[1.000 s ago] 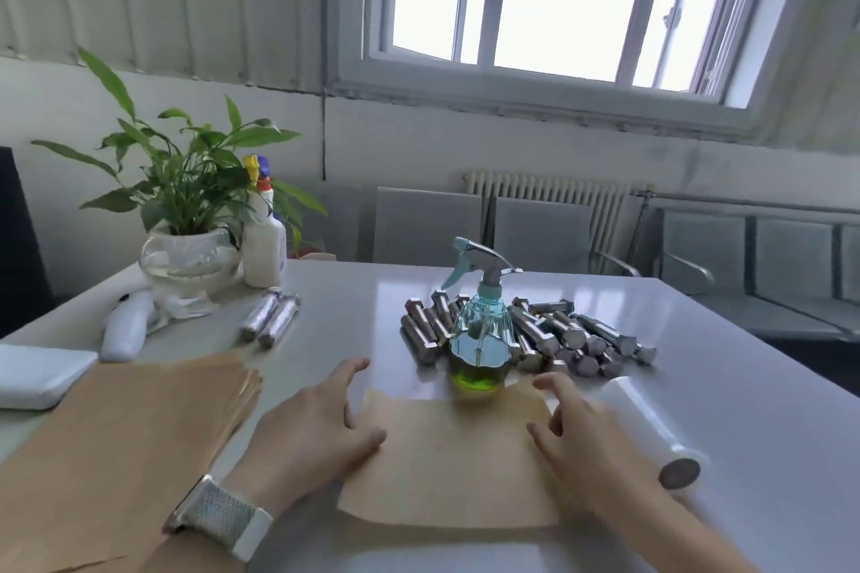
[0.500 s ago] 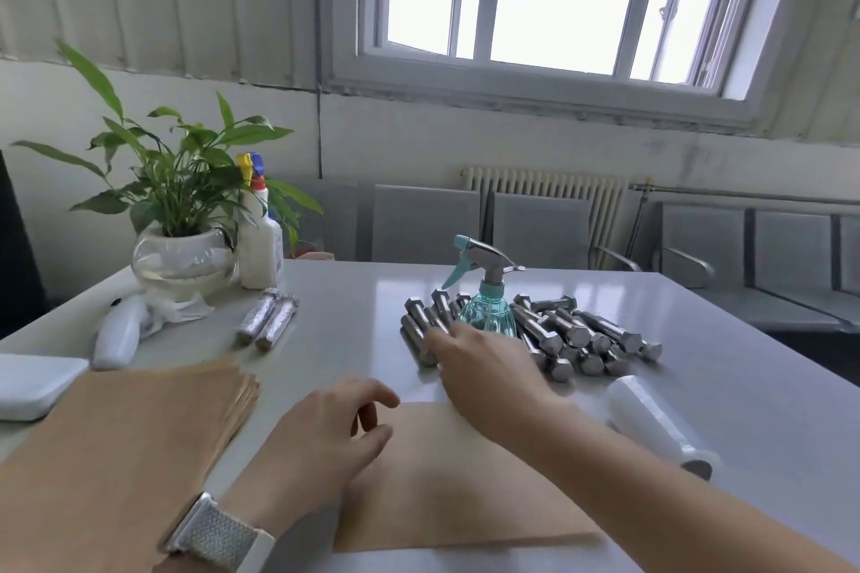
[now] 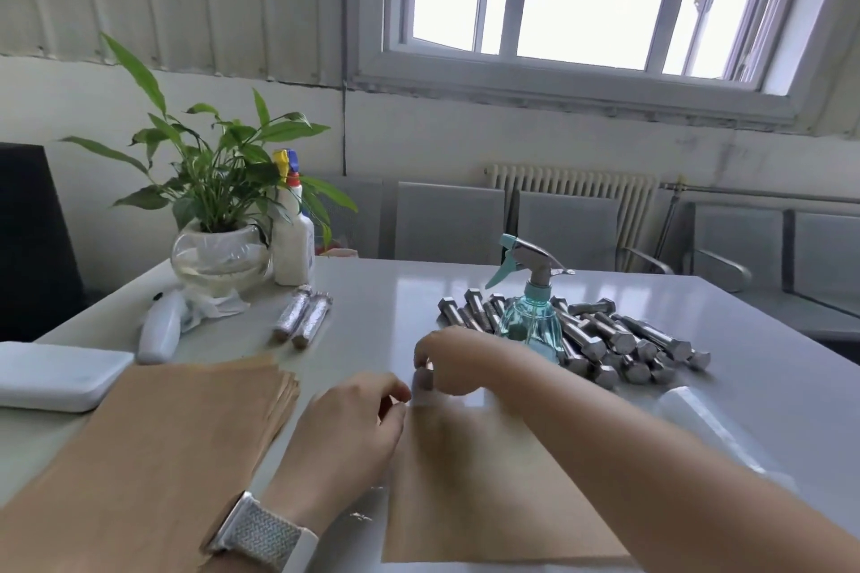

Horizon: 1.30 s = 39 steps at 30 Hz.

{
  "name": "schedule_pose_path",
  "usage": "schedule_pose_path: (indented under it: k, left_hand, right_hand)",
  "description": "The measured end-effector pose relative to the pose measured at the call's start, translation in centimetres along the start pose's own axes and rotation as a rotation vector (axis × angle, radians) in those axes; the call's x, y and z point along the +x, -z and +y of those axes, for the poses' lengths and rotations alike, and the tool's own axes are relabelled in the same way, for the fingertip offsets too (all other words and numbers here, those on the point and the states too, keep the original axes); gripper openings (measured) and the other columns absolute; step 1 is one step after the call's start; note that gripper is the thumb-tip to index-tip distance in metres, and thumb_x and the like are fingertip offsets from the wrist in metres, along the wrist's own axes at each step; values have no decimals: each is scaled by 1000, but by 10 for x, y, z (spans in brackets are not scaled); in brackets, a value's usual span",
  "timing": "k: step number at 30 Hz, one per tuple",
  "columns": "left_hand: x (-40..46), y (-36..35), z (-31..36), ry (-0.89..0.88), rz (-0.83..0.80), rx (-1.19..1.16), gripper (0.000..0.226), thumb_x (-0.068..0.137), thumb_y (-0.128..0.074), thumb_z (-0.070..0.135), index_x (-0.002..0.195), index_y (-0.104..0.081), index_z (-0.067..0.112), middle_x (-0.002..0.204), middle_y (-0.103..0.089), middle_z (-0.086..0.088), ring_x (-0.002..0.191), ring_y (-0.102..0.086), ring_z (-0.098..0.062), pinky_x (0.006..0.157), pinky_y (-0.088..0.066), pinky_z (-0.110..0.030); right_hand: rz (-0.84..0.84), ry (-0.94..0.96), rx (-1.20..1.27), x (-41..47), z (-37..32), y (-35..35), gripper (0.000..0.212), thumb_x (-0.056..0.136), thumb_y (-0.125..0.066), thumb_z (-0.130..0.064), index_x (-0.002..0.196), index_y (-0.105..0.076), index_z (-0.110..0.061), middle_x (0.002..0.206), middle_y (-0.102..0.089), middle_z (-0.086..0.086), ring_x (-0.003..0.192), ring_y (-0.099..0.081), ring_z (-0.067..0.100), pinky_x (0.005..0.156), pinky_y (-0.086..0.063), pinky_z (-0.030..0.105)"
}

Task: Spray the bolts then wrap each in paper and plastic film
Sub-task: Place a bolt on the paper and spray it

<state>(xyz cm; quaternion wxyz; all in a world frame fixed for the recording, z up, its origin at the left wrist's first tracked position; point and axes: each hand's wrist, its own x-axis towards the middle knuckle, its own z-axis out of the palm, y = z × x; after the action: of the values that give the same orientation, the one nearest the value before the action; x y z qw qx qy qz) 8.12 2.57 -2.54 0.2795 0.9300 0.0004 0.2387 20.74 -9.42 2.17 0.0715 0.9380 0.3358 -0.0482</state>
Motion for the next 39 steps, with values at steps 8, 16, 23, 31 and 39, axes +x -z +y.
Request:
schedule_pose_path:
  k: [8,16,23,31,39]
  left_hand:
    - [-4,14,1,-84,-459,-130,61,59,-76,55,116,-54,49,111,-56,30,105,-50,11,89,-41,-10]
    - [-8,9,4,-147,-535,-73,86,57,-84,59,131,-42,54,114,-37,47,107,-32,25,86,-23,6]
    - [-9,2,6,-145,-502,-10,100,54,-80,67,140,-33,51,129,-39,36,124,-33,3,104,-26,-18]
    - [-9,1,5,-127,-517,-63,110,51,-82,67,141,-21,57,127,-35,46,118,-28,15,91,-20,-3]
    - [-8,2,6,-117,-545,-43,98,49,-80,70,127,-21,71,120,-27,53,119,-28,12,99,-25,-13]
  right_hand:
    - [259,313,-278,-7,19,-13,34,93,-52,-4,122,-60,-20,118,-56,5,112,-49,25,79,-36,34]
    - [440,254,226,-40,19,-8,17,101,-51,-25,113,-55,-13,108,-57,2,100,-51,22,84,-44,39]
    - [375,267,299,-111,45,-23,23,99,-56,-31,120,-61,-22,107,-54,-6,100,-47,11,87,-39,26]
    - [323,190,148,-120,40,-60,32,95,-47,-55,126,-48,-44,119,-50,-17,112,-41,-1,72,-22,17]
    - [362,162,254,-114,41,-73,41,89,-39,-67,126,-43,-51,113,-46,-23,112,-41,-6,92,-35,18]
